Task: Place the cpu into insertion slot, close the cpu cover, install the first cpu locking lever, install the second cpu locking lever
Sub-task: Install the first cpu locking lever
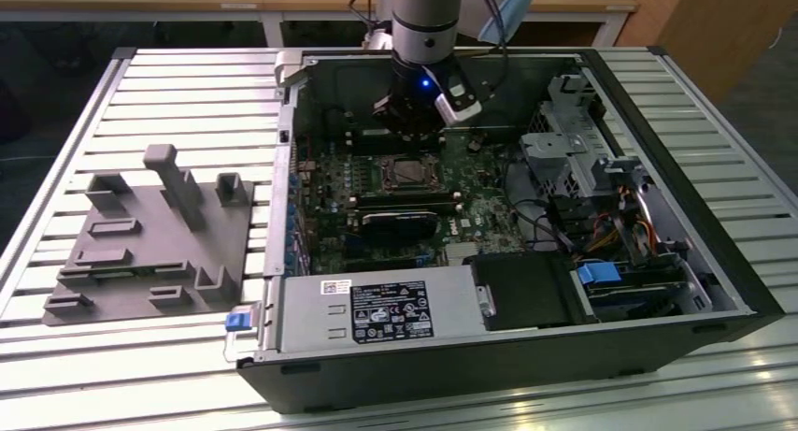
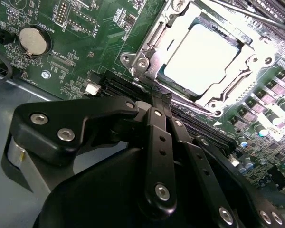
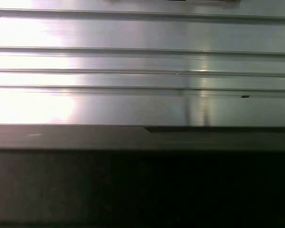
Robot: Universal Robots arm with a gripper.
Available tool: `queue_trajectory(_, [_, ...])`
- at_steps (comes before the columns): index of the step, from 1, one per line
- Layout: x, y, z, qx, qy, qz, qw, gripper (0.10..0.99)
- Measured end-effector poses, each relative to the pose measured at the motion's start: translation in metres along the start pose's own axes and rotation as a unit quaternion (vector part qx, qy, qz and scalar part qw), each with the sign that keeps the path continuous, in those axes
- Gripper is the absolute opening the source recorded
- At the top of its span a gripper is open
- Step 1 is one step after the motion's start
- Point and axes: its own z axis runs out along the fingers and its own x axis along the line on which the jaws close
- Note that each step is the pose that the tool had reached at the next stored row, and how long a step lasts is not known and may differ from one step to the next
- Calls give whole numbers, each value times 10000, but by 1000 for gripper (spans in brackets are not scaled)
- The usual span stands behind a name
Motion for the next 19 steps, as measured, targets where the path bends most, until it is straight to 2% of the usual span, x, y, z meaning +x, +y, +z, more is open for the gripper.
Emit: queue_trajectory(19, [-46, 2, -11, 5, 6, 1, 10000, 106])
